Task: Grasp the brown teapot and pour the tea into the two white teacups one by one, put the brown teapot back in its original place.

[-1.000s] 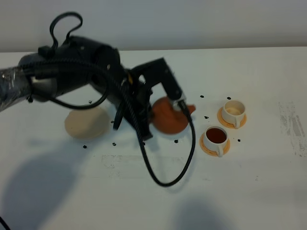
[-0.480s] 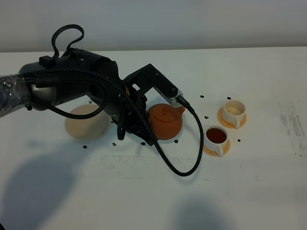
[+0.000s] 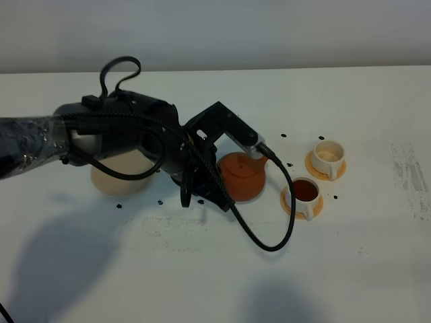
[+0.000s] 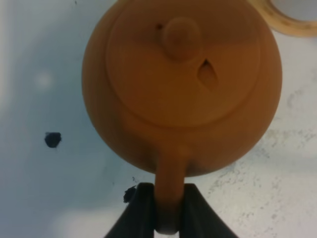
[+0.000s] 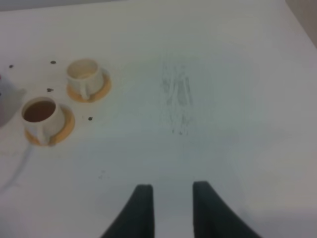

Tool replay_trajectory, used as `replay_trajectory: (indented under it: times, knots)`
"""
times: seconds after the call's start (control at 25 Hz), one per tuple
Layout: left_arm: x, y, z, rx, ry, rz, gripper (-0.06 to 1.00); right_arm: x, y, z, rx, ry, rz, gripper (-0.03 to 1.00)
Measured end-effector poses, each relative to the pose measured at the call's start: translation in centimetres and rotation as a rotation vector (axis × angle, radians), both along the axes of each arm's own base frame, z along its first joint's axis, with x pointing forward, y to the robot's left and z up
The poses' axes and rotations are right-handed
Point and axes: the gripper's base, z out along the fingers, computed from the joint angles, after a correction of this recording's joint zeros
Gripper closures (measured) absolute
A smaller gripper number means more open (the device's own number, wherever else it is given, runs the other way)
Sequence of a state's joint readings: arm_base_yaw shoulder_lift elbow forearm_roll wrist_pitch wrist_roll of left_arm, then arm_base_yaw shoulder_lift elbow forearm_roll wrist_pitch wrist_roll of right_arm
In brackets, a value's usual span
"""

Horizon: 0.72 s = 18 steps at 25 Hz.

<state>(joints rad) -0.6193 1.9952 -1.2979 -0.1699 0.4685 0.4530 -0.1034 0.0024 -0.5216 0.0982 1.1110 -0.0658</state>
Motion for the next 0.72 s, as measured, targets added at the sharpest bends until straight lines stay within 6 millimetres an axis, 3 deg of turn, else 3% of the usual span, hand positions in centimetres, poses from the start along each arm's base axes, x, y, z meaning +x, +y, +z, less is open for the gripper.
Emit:
replay_trajectory:
  times: [0.44,0.72]
  knots:
    - [-0.1,0.0,-0.9,-0.001,0.011,0.009,0.85,0.0,0.0,0.0,0.000,0.000,0.000,0.75]
    - [1.5,-1.2,2.2,-0.021,-0.048,-0.041,0.85,0.0,0.0,0.0,0.000,0.000,0.000,0.75]
